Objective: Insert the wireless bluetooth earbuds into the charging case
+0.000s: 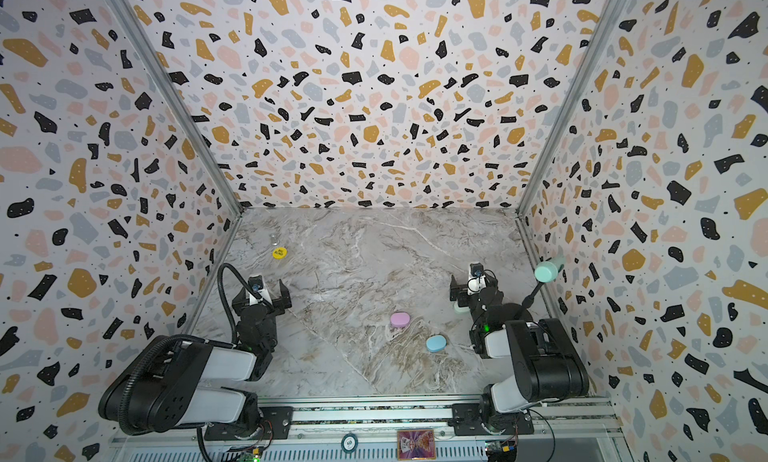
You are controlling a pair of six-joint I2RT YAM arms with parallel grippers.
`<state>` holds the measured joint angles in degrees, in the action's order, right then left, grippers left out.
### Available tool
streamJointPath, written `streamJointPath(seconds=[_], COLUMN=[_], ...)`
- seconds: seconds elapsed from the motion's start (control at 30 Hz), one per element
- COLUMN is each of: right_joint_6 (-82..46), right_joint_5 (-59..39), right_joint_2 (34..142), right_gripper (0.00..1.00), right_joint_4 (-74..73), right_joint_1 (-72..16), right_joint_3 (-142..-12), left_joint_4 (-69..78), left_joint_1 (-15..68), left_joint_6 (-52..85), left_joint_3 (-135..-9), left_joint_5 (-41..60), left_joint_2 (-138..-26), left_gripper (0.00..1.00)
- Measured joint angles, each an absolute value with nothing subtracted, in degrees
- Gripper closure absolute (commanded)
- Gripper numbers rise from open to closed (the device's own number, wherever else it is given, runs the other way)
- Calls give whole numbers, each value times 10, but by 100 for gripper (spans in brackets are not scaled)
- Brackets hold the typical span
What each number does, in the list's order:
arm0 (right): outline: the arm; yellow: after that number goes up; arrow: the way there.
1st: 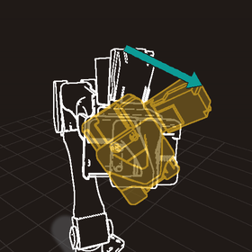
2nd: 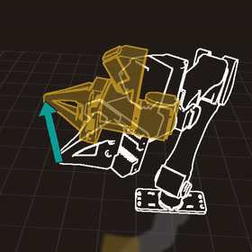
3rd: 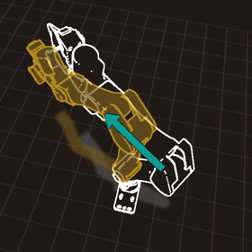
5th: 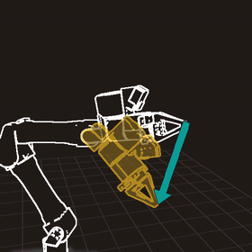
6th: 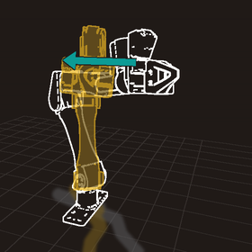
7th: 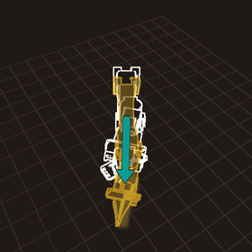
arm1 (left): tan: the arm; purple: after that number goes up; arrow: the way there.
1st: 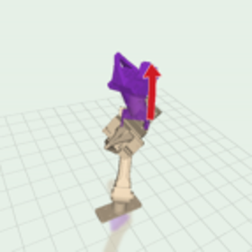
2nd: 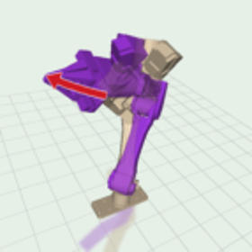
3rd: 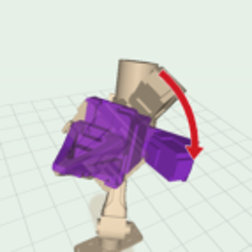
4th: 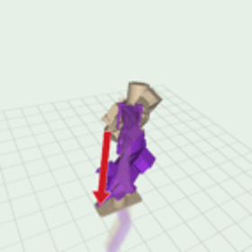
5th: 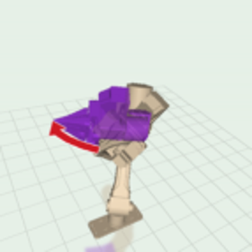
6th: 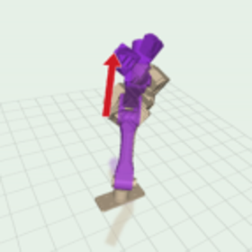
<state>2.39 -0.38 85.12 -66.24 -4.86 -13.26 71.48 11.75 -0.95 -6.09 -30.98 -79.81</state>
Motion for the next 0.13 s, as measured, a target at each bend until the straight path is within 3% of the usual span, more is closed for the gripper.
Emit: streamJointPath(seconds=[0.13], right_joint_6=[24], right_joint_5=[-4], right_joint_2=[852], right_gripper=[1], right_joint_4=[-671], right_joint_1=[-49], right_joint_3=[-131], left_joint_4=[709], left_joint_1=[116], left_joint_6=[-4], left_joint_3=[-64], left_joint_5=[-311], left_joint_2=[-798], left_gripper=[0])
